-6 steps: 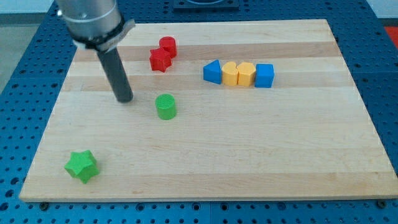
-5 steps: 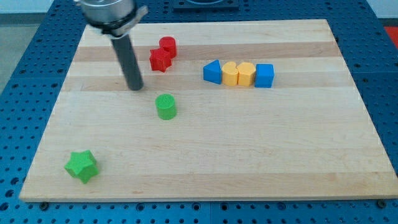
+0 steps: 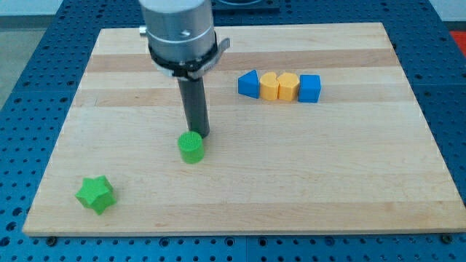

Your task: Move the green circle to the top right of the green star

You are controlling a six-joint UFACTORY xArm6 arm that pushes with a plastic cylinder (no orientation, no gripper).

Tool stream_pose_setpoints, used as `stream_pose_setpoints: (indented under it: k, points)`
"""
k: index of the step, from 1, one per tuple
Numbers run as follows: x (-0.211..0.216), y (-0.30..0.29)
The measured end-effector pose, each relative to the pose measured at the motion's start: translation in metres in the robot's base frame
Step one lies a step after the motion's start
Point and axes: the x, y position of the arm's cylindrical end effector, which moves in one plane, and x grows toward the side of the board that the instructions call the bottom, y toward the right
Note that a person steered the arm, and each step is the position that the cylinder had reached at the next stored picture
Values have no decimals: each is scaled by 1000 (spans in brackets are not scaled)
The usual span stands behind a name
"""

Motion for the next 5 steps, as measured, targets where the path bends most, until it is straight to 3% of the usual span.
stream_pose_setpoints:
  k: [1,2,3,5]
  points:
    - [17,0]
    - [4,9]
    - [7,45]
    - [21,35]
